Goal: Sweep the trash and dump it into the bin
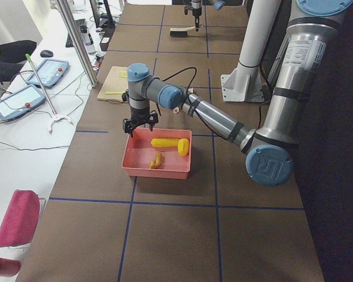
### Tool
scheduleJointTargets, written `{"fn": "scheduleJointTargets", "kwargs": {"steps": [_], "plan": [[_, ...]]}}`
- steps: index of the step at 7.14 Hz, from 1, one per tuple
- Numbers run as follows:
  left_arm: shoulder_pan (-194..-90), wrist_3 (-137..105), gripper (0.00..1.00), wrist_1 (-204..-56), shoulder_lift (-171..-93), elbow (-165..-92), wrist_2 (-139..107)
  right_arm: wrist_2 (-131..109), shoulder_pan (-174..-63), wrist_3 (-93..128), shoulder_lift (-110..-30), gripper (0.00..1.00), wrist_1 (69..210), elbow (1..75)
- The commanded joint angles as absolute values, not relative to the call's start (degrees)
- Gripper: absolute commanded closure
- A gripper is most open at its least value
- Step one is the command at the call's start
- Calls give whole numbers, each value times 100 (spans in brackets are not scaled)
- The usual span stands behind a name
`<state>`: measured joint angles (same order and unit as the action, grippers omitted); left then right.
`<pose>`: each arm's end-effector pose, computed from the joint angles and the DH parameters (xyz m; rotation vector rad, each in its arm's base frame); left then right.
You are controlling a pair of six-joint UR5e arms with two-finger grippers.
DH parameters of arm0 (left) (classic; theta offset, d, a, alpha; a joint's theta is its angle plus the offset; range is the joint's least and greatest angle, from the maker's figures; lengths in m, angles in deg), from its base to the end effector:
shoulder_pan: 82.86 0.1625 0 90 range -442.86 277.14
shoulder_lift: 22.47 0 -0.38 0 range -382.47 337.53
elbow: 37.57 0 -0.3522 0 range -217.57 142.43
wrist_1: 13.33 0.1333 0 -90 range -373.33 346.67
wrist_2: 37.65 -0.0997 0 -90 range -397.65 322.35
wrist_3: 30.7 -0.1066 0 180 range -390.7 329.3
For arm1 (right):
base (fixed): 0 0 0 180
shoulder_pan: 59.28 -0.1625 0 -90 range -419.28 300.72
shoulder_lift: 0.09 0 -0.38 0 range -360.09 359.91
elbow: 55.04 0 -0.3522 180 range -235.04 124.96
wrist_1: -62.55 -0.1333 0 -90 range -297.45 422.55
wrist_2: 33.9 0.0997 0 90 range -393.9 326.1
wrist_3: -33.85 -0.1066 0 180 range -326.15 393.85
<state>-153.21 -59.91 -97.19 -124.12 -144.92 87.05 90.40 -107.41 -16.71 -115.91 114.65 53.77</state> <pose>0.1033 -0.5054 0.4059 0.4520 0.5851 0.9360 -0.1556 -0.2833 0.5719 -0.0597 -0.7806 -0.0175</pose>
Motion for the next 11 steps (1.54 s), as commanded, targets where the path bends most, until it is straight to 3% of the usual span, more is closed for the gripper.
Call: {"fn": "scheduleJointTargets", "kwargs": {"steps": [1, 2, 3, 4, 9, 11], "plan": [[-15326, -5997, 0, -9718, -12407, -14471, 8733, 9037, -10736, -1660, -11523, 95, 11476, 5255], [-15326, -5997, 0, -9727, -12407, -14436, 8881, 9037, -10727, -1626, -11514, 80, 11476, 5228], [-15317, -6005, 0, -9727, -12407, -14444, 8900, 9002, -10718, -1625, -11488, 34, 11476, 5176], [-15326, -5997, 0, -9727, -12407, -14505, 8909, 8993, -10718, -1625, -11453, 1, 11476, 5140], [-15335, -5997, 0, -9718, -12416, -14409, 8874, 9977, -12148, -1196, -11348, 0, 11616, 5281], [-15798, -5935, 0, -9709, -12416, -13772, 8891, 10004, -12623, -646, -10848, 0, 12604, 5289]]}}
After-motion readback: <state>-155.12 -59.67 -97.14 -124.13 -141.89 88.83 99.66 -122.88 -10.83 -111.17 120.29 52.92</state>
